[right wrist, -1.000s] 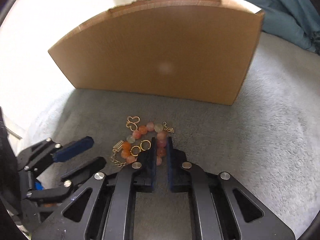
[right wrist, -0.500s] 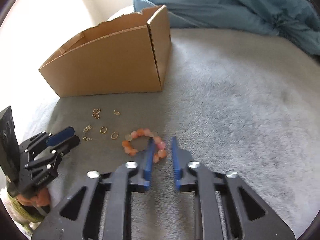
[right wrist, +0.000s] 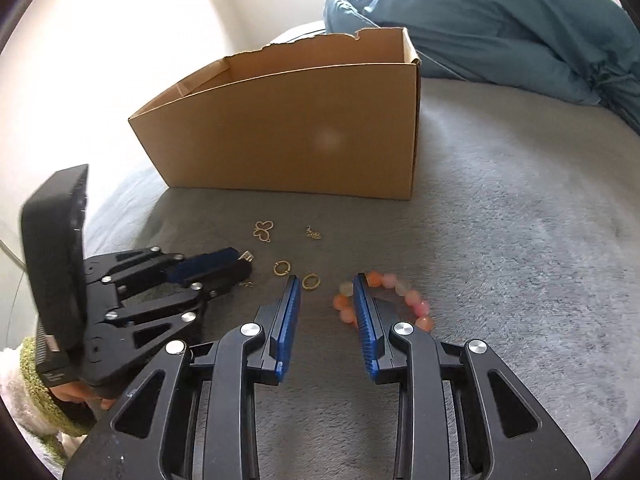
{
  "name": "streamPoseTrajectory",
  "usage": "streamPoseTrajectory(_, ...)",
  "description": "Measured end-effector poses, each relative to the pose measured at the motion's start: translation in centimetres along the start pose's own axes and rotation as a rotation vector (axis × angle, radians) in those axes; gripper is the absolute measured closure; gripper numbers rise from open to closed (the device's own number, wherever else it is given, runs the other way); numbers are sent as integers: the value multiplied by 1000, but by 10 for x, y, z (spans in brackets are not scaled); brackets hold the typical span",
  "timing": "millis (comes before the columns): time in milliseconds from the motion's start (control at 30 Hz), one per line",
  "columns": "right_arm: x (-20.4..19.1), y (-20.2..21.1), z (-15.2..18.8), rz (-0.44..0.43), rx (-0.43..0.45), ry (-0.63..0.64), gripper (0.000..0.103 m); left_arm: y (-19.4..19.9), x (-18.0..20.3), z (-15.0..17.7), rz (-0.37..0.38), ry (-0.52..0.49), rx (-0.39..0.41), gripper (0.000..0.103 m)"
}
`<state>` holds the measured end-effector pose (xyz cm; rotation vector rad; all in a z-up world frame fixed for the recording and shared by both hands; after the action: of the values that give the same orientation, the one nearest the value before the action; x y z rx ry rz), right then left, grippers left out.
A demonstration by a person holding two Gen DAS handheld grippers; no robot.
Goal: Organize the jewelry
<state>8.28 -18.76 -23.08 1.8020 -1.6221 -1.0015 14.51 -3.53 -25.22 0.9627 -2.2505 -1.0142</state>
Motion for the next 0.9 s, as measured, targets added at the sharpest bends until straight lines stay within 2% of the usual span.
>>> streamPoseTrajectory(200, 4, -2, 1, -6, -11, -24, 75, -4, -4, 3, -13, 14, -8, 98)
streamPoseTrajectory(300, 5, -2, 2, -10, -11, -37, 75, 1, -6, 3, 8, 31, 12, 100)
streamPoseTrajectory(533, 4, 1, 1, -17, -4, -43, 75, 23, -21, 0, 56, 122, 85, 101)
streamPoseTrajectory(800, -13, -5, -2, -54, -5, 1, 75, 40, -41, 2, 36, 201, 126, 101)
streamPoseTrajectory(900, -21, -12, -1, -50, -18, 30, 75, 44, -49, 5, 56, 248, 135, 101)
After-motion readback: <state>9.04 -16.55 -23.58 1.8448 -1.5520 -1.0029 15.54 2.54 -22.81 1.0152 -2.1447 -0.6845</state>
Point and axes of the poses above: each gripper's, at about its wrist camera, not at the fingertips, and y roughly against the way its jaws point, x to its right, z to its underside, the point moved 10 cm from there along -y, roughly the way its jaws point, and after that the axes turned 8 degrees about z, right-handed, at the moved point
